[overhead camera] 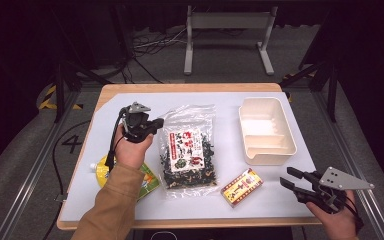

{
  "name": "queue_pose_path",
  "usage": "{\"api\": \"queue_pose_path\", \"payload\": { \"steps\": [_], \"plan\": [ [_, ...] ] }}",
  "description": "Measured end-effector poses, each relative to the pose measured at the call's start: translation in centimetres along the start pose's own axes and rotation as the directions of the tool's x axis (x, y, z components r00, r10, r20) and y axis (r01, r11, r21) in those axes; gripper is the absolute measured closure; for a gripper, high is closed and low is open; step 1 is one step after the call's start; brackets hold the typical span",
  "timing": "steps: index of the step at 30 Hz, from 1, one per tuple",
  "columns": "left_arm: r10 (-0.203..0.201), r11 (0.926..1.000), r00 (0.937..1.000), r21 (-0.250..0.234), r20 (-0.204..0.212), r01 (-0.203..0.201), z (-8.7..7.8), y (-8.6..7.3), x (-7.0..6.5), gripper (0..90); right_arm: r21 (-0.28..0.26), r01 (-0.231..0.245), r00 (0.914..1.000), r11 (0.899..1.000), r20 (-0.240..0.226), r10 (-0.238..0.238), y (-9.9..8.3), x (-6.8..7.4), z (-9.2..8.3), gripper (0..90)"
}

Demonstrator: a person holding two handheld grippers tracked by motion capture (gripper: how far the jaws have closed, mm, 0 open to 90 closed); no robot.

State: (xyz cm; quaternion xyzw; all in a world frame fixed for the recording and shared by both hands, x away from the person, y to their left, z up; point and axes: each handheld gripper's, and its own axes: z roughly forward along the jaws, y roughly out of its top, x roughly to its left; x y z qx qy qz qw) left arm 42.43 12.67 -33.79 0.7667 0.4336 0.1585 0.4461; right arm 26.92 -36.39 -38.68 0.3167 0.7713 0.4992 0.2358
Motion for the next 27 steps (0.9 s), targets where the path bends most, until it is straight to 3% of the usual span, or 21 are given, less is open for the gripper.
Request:
{"api": "queue_pose_path", "payload": {
  "steps": [2,4,7,15,20,27],
  "plan": [
    [0.048,0.9983,0.9988,-0.032,-0.011,-0.048,-0.8,0.1,-0.9,88.4,0.001,-0.001,1.0,1.0,-0.004,0.001,0.2,0.1,0.1,54.7],
    [0.048,0.9983,0.9988,-0.032,-0.011,-0.048,-0.8,0.1,-0.9,88.5,-0.002,0.003,1.0,1.0,-0.01,-0.003,0.4,0.2,0.1,54.7],
    [0.08,0.9941,0.9967,-0.072,-0.011,-0.081,-1.9,0.1,-2.0,88.5,-0.003,-0.001,0.9997,1.0,-0.023,0.001,0.6,0.4,0.3,55.3],
    [0.089,0.9908,0.9957,-0.105,0.026,-0.086,-3.0,0.2,-2.6,88.5,-0.001,0.008,0.9991,1.0,-0.042,-0.008,1.0,0.8,0.7,55.9],
    [0.121,0.9831,0.9918,-0.143,0.042,-0.114,-4.2,0.2,-3.5,88.5,0.004,0.004,0.9987,1.0,-0.051,-0.004,1.4,0.9,0.8,56.6],
    [0.172,0.9662,0.9832,-0.205,0.062,-0.156,-6.1,0.6,-5.2,88.6,-0.011,0.008,0.9976,1.0,-0.068,-0.009,2.6,1.3,1.0,56.6]
  ]
}}
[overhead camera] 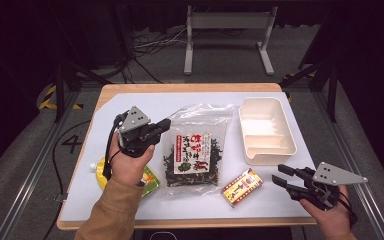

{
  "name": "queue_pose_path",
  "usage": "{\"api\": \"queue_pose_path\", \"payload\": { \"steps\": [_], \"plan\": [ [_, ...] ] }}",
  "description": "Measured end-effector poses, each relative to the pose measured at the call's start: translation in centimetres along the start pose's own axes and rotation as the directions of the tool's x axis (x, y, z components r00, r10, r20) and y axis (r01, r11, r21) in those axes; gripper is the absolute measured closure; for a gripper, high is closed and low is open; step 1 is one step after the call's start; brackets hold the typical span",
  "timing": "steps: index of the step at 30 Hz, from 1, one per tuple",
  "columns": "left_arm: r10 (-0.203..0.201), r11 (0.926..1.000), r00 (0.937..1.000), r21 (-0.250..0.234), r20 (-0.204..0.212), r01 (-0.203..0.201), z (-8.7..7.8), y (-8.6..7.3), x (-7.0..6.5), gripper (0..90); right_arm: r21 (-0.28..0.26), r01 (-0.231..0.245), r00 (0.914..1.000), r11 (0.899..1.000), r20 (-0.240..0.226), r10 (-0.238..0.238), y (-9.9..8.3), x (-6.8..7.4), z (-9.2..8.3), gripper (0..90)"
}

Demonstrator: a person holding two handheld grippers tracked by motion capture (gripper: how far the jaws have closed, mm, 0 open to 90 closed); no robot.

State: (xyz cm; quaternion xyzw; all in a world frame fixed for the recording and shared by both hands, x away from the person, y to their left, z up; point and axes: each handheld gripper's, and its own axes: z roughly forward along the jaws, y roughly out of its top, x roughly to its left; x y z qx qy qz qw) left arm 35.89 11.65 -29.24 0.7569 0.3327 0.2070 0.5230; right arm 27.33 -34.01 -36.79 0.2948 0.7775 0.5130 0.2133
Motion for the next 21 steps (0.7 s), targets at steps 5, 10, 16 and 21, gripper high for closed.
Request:
{"api": "queue_pose_path", "payload": {
  "steps": [5,10,16,21],
  "plan": [
    [0.042,0.9976,0.999,-0.056,0.015,-0.041,-0.7,0.2,-0.7,88.5,-0.017,0.001,0.9999,1.0,-0.015,-0.001,0.7,0.3,0.3,56.8],
    [0.084,0.992,0.9962,-0.096,0.02,-0.082,-1.1,0.5,-1.5,88.6,-0.028,-0.011,0.9994,1.0,-0.032,0.01,1.8,0.5,1.0,56.3],
    [0.088,0.9887,0.9955,-0.125,0.035,-0.083,-1.5,0.7,-1.7,88.6,-0.027,0.011,0.9989,1.0,-0.046,-0.013,3.7,0.9,2.3,53.7],
    [0.099,0.9843,0.994,-0.151,0.047,-0.091,-1.6,0.6,-1.6,88.5,-0.011,-0.022,0.9988,1.0,-0.045,0.021,5.2,0.8,3.7,52.8]
  ]
}}
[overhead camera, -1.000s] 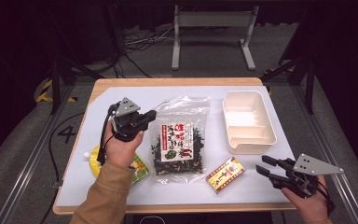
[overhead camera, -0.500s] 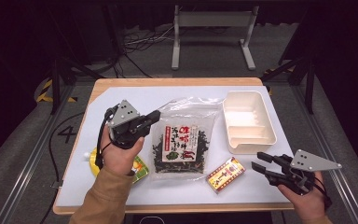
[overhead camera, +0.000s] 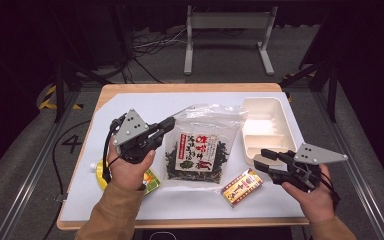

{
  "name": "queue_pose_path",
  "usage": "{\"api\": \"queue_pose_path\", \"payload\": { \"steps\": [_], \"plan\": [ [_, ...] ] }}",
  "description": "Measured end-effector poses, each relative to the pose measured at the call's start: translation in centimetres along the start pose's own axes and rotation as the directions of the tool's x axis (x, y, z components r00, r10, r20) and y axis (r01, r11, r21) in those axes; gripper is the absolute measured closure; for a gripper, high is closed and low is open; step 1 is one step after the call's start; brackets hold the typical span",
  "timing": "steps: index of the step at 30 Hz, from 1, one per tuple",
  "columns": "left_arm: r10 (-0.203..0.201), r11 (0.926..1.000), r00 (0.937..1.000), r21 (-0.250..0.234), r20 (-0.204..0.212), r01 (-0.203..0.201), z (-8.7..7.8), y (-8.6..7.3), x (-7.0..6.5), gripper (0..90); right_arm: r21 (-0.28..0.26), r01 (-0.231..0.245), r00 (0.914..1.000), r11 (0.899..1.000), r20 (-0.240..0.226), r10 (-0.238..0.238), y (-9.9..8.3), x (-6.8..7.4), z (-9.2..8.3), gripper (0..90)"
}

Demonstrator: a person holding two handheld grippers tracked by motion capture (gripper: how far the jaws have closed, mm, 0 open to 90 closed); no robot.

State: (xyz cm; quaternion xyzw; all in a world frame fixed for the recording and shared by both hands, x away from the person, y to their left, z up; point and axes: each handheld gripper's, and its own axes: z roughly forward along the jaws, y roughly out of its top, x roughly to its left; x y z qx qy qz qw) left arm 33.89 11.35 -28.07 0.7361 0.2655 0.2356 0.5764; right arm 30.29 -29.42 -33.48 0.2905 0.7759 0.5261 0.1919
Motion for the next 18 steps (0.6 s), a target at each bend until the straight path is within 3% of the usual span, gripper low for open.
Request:
{"api": "queue_pose_path", "payload": {
  "steps": [2,11,18],
  "plan": [
    [0.006,1.0,0.9999,-0.002,0.009,-0.006,0.1,0.0,-0.2,88.5,0.003,-0.037,0.9989,0.999,-0.028,0.037,0.7,-0.2,0.9,51.7],
    [0.015,0.9998,0.9995,-0.011,0.027,-0.015,0.4,0.0,-0.5,88.5,-0.003,-0.032,0.9952,0.999,-0.093,0.031,2.7,0.0,3.5,50.7],
    [0.03,0.9991,0.9988,-0.032,0.038,-0.029,0.4,-0.1,-0.7,88.4,-0.001,-0.059,0.988,0.998,-0.143,0.058,4.1,0.0,5.1,52.7]
  ]
}}
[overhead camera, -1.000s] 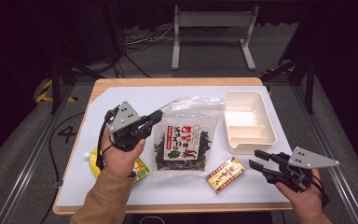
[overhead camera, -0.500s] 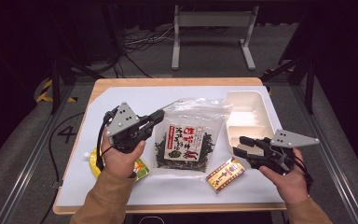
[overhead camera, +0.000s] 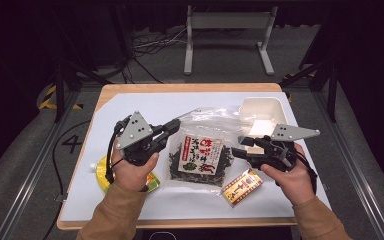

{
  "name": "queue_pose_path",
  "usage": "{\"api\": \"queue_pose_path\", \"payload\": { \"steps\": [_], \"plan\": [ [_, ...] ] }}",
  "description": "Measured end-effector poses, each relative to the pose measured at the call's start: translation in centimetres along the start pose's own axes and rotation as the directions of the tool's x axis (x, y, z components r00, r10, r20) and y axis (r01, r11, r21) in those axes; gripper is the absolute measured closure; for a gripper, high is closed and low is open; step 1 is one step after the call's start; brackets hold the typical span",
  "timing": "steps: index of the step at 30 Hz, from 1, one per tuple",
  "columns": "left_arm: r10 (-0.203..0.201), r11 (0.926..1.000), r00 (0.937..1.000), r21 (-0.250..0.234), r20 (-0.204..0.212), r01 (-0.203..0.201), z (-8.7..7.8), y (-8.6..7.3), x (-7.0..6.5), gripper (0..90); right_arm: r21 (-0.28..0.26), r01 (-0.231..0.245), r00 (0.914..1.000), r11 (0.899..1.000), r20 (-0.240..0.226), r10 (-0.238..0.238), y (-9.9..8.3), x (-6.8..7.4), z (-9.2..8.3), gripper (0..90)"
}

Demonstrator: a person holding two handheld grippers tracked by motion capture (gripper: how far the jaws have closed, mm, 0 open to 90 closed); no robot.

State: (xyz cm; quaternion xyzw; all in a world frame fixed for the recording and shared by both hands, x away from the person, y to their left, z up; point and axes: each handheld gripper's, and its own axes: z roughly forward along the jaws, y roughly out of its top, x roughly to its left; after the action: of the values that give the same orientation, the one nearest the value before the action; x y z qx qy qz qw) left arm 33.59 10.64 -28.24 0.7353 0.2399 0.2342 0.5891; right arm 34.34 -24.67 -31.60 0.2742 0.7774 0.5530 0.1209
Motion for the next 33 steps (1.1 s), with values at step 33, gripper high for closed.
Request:
{"api": "queue_pose_path", "payload": {
  "steps": [33],
  "plan": [
    [-0.072,0.9963,0.9974,-0.047,0.003,0.072,-1.7,-0.2,0.8,81.4,0.007,0.079,0.9962,0.997,-0.037,-0.078,3.3,0.1,0.3,83.3]
  ]
}}
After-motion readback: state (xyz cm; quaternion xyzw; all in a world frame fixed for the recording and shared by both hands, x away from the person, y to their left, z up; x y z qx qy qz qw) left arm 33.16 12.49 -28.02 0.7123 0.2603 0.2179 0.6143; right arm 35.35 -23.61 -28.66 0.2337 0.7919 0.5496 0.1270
